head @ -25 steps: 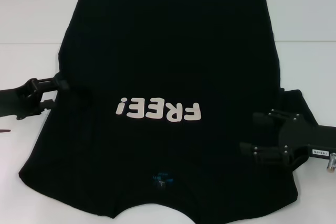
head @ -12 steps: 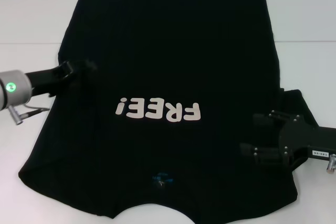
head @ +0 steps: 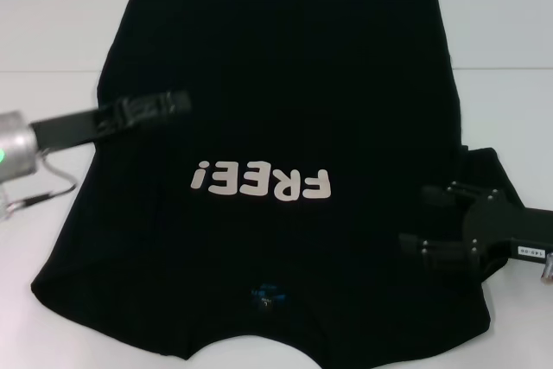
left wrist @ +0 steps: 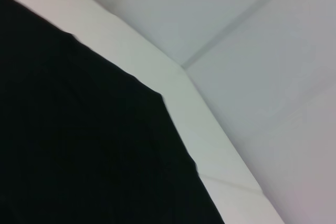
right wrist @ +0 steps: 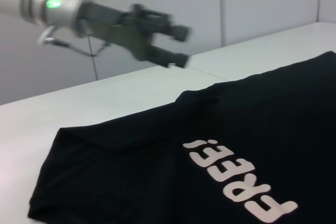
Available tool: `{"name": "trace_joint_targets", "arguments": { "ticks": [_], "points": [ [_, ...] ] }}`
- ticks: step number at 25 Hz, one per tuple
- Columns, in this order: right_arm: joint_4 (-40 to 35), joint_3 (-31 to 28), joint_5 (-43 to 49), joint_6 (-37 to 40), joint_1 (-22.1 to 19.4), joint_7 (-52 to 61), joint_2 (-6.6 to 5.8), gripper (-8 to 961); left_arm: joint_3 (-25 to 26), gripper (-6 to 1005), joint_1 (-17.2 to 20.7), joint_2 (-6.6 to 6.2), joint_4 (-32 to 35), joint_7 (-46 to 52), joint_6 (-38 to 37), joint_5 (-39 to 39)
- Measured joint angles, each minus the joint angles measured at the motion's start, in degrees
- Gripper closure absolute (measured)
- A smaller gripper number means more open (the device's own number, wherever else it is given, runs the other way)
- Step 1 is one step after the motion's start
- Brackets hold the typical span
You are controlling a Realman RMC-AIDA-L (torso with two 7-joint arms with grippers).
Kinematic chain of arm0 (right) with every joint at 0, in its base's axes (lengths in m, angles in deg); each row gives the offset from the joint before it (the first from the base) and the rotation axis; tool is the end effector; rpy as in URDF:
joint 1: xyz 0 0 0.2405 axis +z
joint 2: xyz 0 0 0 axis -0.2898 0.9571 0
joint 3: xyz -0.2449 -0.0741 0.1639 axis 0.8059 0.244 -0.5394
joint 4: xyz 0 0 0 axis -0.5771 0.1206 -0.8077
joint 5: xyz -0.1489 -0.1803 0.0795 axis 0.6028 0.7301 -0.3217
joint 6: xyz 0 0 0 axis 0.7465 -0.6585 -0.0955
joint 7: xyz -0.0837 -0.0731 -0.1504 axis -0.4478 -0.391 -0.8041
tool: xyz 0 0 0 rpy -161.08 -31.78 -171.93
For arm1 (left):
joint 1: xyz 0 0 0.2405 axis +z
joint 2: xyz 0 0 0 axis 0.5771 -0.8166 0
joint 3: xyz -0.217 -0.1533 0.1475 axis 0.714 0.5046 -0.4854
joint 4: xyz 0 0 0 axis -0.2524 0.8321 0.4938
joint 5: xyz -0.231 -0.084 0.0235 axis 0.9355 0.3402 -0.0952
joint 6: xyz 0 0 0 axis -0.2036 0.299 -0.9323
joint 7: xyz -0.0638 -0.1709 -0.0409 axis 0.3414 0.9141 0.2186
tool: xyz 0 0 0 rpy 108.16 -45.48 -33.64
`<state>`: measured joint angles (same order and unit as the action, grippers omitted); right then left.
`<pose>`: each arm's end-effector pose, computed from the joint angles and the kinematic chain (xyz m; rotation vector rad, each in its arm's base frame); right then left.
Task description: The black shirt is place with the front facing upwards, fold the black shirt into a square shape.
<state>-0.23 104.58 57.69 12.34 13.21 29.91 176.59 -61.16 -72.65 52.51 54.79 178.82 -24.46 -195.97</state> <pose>0.3407 0.3905 -0.0663 -2.6649 0.5084 0.5677 -0.3224 0.4675 -0.0136 -2.1794 -1.5226 -0.9241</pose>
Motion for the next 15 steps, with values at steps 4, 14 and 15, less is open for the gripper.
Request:
{"name": "trace_joint_targets", "arguments": {
  "ticks": [4,14,15],
  "points": [
    [-0.28,-0.61,-0.07,-2.18,0.00,6.60,-0.74,27,-0.28,269,4.26,-1.51,1.74,-8.13,-9.02,-0.27],
    [-11.32,0.52,6.17,-3.03,0.85,45.49,-6.27,34,-8.34,275,8.99,1.00,9.73,-24.67,-18.20,-6.29],
    [-12.84,0.91,9.02,-2.37,1.67,50.81,-7.11,35,-9.09,276,8.95,1.11,9.84,-25.50,-18.30,-6.41]
  ]
}}
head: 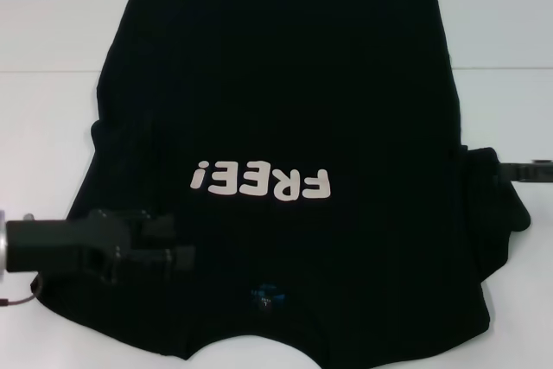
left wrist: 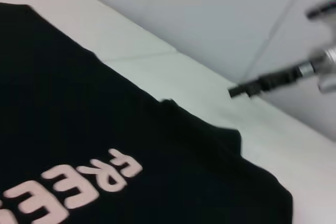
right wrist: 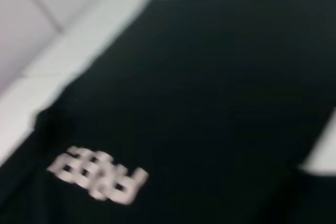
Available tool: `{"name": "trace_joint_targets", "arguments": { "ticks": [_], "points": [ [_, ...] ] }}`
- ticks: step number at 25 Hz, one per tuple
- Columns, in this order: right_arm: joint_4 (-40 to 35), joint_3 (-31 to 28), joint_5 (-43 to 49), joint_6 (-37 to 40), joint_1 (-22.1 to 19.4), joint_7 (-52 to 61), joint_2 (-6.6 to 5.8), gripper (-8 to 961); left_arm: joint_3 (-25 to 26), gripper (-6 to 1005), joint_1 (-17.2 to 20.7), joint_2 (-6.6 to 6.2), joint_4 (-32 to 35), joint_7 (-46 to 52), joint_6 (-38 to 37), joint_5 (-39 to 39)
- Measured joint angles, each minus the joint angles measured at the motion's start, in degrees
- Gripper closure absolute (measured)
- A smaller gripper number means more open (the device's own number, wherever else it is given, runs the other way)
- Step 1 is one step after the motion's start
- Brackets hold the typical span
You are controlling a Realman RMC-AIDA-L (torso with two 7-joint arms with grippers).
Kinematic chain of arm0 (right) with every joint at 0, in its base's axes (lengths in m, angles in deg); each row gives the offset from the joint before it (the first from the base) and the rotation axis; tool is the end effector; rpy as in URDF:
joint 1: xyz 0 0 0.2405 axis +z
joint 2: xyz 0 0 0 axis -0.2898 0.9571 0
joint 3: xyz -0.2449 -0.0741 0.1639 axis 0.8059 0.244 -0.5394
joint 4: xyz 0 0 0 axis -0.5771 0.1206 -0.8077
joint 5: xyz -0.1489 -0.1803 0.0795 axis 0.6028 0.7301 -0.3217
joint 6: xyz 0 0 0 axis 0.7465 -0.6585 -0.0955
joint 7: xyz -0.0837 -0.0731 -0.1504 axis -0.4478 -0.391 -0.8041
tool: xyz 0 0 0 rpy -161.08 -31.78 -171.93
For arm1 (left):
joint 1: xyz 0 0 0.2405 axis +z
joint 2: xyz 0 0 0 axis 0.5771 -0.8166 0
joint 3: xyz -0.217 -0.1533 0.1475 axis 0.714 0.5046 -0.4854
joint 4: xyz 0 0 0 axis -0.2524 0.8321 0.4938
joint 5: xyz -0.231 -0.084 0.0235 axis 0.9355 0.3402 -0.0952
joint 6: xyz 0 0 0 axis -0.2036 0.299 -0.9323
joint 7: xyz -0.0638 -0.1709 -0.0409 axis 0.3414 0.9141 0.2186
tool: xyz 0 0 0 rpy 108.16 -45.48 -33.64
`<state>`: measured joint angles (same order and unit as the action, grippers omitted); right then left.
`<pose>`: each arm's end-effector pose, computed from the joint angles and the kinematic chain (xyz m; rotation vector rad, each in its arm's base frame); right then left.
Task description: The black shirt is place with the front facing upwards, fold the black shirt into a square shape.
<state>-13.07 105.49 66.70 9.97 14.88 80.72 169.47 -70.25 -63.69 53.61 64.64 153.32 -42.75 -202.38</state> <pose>0.3695 0.4371 0.0413 -2.2977 1.3406 0.3925 -0.3427 0.3721 -0.0266 -2.7473 -0.9276 -0.6114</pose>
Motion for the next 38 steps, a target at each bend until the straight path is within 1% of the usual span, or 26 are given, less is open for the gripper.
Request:
{"name": "trace_joint_targets", "arguments": {
  "ticks": [4,6,7,11,16,18,22,29,33,38],
  "points": [
    [-2.84,1.05,12.26,3.78,4.33,16.87,-2.99,37,-1.35,273,0.34,0.86,0.24,-6.46,-0.49,-0.05],
    [-2.91,1.08,17.33,5.24,6.42,21.98,-3.79,39,-0.81,271,0.93,1.37,0.40,-10.49,-1.14,0.41],
    [-2.92,1.08,19.08,5.32,7.05,23.47,-3.88,40,-0.50,270,1.15,1.49,0.43,-11.38,-1.28,0.57],
    [-1.84,0.89,23.44,3.94,8.88,27.19,-3.74,40,0.41,267,1.58,1.72,0.50,-13.02,-1.60,0.95],
    [3.89,1.11,23.54,2.37,10.63,27.64,-3.62,39,0.42,267,1.89,1.75,0.33,-13.09,-1.66,0.99],
    [4.94,1.05,23.45,2.22,10.99,27.57,-3.50,39,0.48,266,1.92,1.76,0.21,-13.09,-1.67,1.03],
    [6.00,0.76,23.15,2.11,11.16,27.91,-3.10,39,0.75,266,1.95,1.79,0.11,-13.16,-1.71,1.11],
    [10.76,1.09,20.27,-0.67,11.15,27.31,-2.88,38,1.09,267,2.15,1.74,0.10,-13.16,-1.75,1.12],
    [11.50,1.18,19.81,-1.75,11.32,26.88,-2.33,38,1.08,266,2.12,1.78,0.10,-13.05,-1.75,1.12],
    [12.22,1.22,19.76,-2.88,11.54,26.72,-2.03,39,1.06,266,2.02,1.79,0.10,-12.91,-1.83,1.11]
  ]
}}
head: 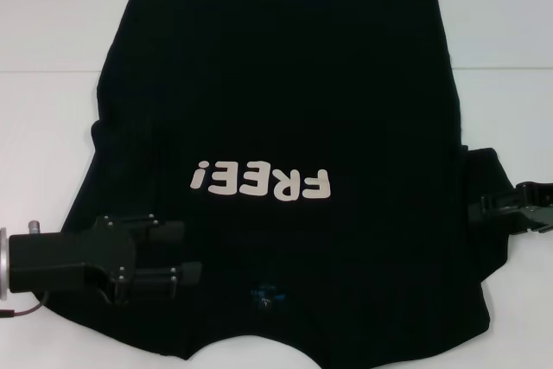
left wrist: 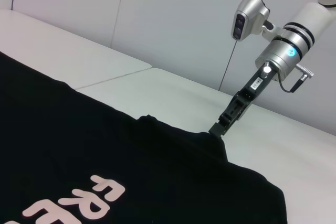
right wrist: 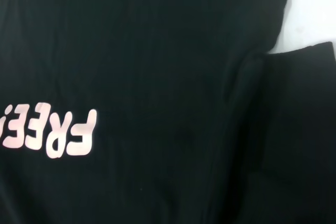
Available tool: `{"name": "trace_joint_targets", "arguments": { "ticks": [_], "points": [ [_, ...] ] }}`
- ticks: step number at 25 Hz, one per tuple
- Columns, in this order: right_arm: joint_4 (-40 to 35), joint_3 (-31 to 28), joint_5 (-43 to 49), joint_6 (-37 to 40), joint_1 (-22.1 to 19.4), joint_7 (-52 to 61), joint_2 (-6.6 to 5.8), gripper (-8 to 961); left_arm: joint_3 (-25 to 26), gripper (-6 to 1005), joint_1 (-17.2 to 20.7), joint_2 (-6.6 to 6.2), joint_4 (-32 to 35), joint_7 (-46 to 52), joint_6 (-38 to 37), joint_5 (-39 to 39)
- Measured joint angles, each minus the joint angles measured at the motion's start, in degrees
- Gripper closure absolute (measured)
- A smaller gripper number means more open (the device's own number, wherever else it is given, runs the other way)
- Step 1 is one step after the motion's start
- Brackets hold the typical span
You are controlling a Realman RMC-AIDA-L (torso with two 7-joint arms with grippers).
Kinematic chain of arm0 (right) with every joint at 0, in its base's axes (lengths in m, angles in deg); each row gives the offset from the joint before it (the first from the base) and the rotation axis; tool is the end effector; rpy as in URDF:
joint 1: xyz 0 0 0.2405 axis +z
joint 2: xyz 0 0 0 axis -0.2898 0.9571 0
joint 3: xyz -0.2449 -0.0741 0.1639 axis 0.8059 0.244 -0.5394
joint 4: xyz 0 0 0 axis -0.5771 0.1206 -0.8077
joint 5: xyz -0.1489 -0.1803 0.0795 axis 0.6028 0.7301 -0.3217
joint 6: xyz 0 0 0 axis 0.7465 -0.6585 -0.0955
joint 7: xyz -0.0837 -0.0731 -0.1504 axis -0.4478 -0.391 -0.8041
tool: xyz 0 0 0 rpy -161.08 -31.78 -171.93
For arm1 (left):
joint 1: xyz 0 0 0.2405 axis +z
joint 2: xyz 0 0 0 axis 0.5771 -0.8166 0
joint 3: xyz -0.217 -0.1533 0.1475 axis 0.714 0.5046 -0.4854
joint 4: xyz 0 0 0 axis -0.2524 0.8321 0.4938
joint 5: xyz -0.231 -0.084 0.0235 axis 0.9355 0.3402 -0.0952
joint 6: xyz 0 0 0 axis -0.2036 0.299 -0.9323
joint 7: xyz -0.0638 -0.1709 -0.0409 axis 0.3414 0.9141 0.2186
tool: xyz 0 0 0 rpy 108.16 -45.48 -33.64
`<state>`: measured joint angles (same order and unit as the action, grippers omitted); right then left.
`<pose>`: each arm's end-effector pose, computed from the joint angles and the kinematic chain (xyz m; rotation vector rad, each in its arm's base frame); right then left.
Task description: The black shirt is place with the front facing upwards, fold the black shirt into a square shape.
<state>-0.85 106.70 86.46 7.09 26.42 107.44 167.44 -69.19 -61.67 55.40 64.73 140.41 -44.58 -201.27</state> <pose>0.3603 0.4599 -0.0023 -2.1030 1.8613 0.0539 -0.3424 0.3550 -0.0366 -2.7829 -0.6569 -0.6597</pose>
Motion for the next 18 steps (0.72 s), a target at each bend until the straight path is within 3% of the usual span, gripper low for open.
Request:
{"name": "trace_joint_targets", "arguments": {
  "ticks": [7,9,18],
  "points": [
    [-0.62,-0.25,0.00,-0.13,0.12,-0.11,0.28,44,0.00,267,-0.04,0.00,0.00,0.00,-0.02,0.00],
    [-0.70,-0.05,0.00,-0.14,0.13,-0.17,0.33,213,0.00,267,-0.04,0.00,0.00,0.00,-0.05,0.00],
    [-0.75,0.18,0.37,-0.58,0.01,-0.17,0.31,396,0.00,266,0.13,-0.08,0.00,0.00,-0.54,-0.01]
  ]
}}
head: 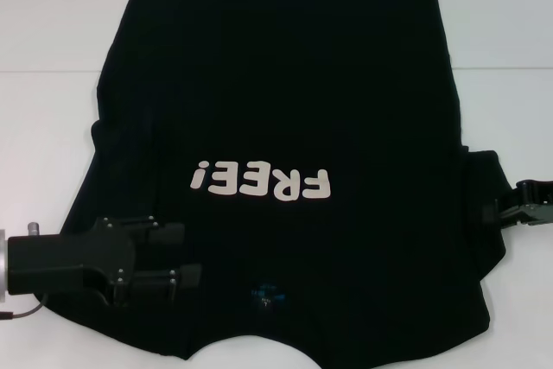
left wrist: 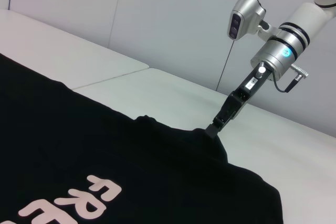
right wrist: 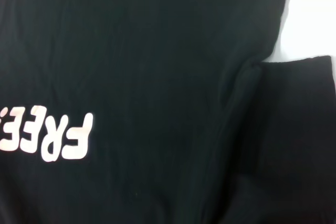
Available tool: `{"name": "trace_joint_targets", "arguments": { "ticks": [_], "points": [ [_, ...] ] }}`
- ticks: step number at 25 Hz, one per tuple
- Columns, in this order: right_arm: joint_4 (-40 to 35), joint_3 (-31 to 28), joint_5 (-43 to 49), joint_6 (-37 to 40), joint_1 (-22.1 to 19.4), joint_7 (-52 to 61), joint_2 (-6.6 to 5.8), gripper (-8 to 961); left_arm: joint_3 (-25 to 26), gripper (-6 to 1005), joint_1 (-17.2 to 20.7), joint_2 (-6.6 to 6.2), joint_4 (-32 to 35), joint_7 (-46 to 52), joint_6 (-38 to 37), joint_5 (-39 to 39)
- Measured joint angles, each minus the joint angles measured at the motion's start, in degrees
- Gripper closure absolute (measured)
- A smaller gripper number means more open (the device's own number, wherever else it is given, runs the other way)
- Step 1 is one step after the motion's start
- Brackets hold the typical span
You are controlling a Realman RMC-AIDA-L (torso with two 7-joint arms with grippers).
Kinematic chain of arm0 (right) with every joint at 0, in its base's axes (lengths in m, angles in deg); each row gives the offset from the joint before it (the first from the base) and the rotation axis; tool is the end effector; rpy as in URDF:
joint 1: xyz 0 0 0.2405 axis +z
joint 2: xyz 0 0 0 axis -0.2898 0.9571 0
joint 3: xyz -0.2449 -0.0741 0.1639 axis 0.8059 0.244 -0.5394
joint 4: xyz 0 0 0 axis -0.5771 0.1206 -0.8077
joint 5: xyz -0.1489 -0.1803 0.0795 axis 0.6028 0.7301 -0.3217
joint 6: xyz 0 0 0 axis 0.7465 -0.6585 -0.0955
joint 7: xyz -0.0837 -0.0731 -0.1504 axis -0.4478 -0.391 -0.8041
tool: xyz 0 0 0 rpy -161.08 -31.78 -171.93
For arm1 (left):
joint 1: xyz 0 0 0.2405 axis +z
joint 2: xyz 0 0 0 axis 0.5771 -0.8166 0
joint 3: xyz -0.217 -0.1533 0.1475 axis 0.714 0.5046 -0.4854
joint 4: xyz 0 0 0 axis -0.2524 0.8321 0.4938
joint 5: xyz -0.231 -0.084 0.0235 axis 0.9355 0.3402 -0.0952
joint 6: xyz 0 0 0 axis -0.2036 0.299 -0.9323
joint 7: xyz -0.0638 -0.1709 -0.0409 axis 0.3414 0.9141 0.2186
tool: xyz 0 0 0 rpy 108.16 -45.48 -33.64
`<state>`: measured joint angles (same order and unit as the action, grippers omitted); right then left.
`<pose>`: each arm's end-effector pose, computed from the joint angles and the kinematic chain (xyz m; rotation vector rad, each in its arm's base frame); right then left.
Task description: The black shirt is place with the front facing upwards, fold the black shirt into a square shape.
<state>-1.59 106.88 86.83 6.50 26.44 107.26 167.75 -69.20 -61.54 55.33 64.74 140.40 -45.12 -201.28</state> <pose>0.3602 0.4623 -0.0016 -2.1014 1.8379 0.0477 -0.3424 0.3530 -0.0360 -2.7890 -0.6572 -0.6650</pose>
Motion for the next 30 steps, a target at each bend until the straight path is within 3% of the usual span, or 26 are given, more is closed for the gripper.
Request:
{"name": "trace_joint_targets", "arguments": {
  "ticks": [3,13,30],
  "points": [
    [0.00,0.62,0.01,-0.48,-0.02,0.01,-0.01,457,0.00,266,-0.08,-0.01,0.00,0.00,0.00,0.00],
    [-0.09,1.60,0.01,-1.05,-0.04,0.04,-0.39,921,0.00,266,-0.31,-0.10,0.00,0.00,-0.06,0.00],
    [-8.35,-2.39,-1.14,5.39,-1.26,-0.57,-2.01,931,0.00,267,-0.03,-0.37,0.00,0.41,-0.08,-0.15]
  ]
}}
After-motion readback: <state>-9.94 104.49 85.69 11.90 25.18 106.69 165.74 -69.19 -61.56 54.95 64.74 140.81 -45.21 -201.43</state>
